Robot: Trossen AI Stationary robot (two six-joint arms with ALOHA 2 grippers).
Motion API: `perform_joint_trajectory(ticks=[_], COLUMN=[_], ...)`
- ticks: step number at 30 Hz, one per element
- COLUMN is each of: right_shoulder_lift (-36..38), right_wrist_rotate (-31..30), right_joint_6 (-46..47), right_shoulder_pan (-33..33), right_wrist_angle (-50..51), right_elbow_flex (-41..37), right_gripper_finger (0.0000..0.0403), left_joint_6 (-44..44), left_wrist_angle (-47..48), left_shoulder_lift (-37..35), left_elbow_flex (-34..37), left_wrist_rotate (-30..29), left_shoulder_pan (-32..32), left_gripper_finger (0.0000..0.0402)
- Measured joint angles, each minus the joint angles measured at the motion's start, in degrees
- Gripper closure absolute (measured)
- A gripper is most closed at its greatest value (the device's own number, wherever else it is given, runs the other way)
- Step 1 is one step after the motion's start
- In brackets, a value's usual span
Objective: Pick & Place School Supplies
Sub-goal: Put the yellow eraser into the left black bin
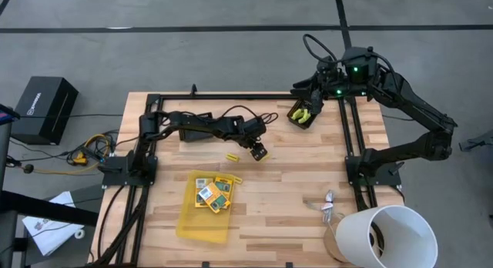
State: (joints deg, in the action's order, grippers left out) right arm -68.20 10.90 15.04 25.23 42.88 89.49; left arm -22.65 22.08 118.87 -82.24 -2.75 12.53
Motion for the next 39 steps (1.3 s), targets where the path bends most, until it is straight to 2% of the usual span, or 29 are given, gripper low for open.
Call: perform_joint_trajectory(ticks=[6,13,16,20,22,25,28,36,39], right_shoulder_lift=[-0.02,-0.02,-0.03,-0.02,-0.02,-0.02,-0.04,-0.04,-0.04], right_wrist_rotate=[0.0,0.01,0.02,0.0,0.02,0.02,0.02,0.0,0.0], right_joint_6=[-0.01,0.02,0.14,0.16,0.16,0.14,0.01,-0.02,0.01], right_shoulder_pan=[0.0,0.0,0.0,0.0,0.02,0.04,0.11,2.4,2.8], right_wrist_angle=[0.08,0.1,0.1,0.1,0.09,0.02,-0.03,-0.08,-0.26], right_elbow_flex=[0.0,0.0,0.0,0.0,0.0,-0.02,-0.02,-0.02,-0.02], right_gripper_finger=[0.0266,0.027,0.027,0.0269,0.0269,0.0271,0.0269,0.0271,0.0269], left_joint_6=[0.1,0.06,-1.26,-2.53,-2.86,-3.26,-3.06,-1.17,2.0], left_wrist_angle=[1.9,-0.86,-1.33,-3.96,-6.25,-8.3,-9.42,-8.89,-4.58], left_shoulder_lift=[1.09,3.81,5.99,7.07,6.31,4.6,1.06,-9.23,-13.18], left_elbow_flex=[0.09,-0.16,-0.32,-0.28,-0.09,0.27,0.3,0.15,-0.05], left_wrist_rotate=[0.45,1.33,3.63,5.91,7.43,10.6,11.21,6.55,1.99], left_shoulder_pan=[0.04,0.37,0.35,-0.21,-0.26,0.09,0.82,2.95,3.57], left_gripper_finger=[0.0178,0.0186,0.0228,0.0346,0.0376,0.0373,0.0374,0.0374,0.0374])
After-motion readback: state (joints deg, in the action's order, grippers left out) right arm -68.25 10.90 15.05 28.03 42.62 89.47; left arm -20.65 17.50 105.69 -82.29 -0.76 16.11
